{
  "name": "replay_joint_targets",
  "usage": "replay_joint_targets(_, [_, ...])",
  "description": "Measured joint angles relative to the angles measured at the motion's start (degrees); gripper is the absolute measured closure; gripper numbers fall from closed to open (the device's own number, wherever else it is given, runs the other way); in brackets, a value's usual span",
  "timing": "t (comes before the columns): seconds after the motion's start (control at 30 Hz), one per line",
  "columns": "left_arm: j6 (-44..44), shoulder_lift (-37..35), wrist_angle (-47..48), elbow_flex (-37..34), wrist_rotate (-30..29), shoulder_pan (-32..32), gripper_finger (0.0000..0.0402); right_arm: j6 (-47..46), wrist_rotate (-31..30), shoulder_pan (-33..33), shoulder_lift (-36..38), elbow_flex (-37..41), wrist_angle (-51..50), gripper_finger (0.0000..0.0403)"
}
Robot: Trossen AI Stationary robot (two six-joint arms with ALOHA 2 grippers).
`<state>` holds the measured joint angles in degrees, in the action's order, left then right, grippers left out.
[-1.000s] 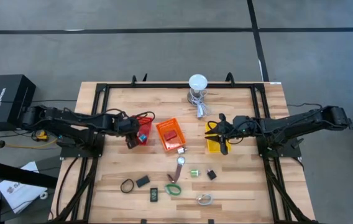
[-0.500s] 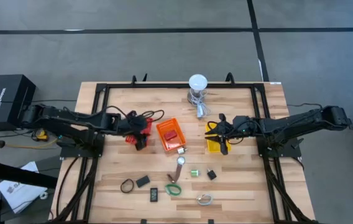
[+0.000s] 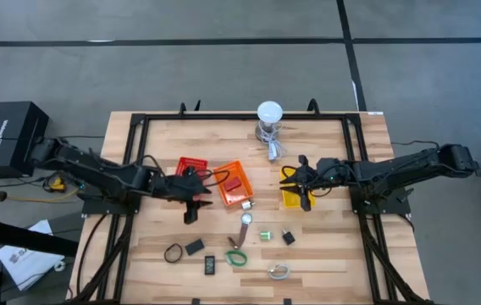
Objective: Pick & Place Office items
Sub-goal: Put the top black digital clock into the orange bin
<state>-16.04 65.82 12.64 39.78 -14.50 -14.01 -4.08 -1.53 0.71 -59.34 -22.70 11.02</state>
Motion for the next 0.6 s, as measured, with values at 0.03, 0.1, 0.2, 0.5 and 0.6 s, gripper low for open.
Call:
replay_joint_targets(0.03, [-0.7, 0.0, -0.4, 0.0, 0.0, -0.7, 0.0239, 0.0, 0.0, 0.0, 0.0, 0.0, -0.2, 0.0321])
replay_joint_targets(0.1, [-2.2, 0.0, -0.8, 0.0, 0.0, -1.8, 0.0239, 0.0, 0.0, 0.0, 0.0, 0.0, -0.3, 0.0321])
replay_joint_targets(0.2, [-5.3, 0.0, -0.8, 0.0, 0.0, -3.3, 0.0239, 0.0, 0.0, 0.0, 0.0, 0.0, -0.3, 0.0321])
replay_joint_targets(0.5, [-9.0, 1.1, -1.8, 0.0, -3.8, -7.8, 0.0239, 0.0, 0.0, 0.0, 0.0, 0.0, -0.3, 0.0321])
replay_joint_targets(0.6, [-9.9, 3.4, -2.8, 0.0, -4.7, -8.9, 0.0239, -0.5, 0.0, 0.0, 0.0, 0.0, -0.5, 0.0321])
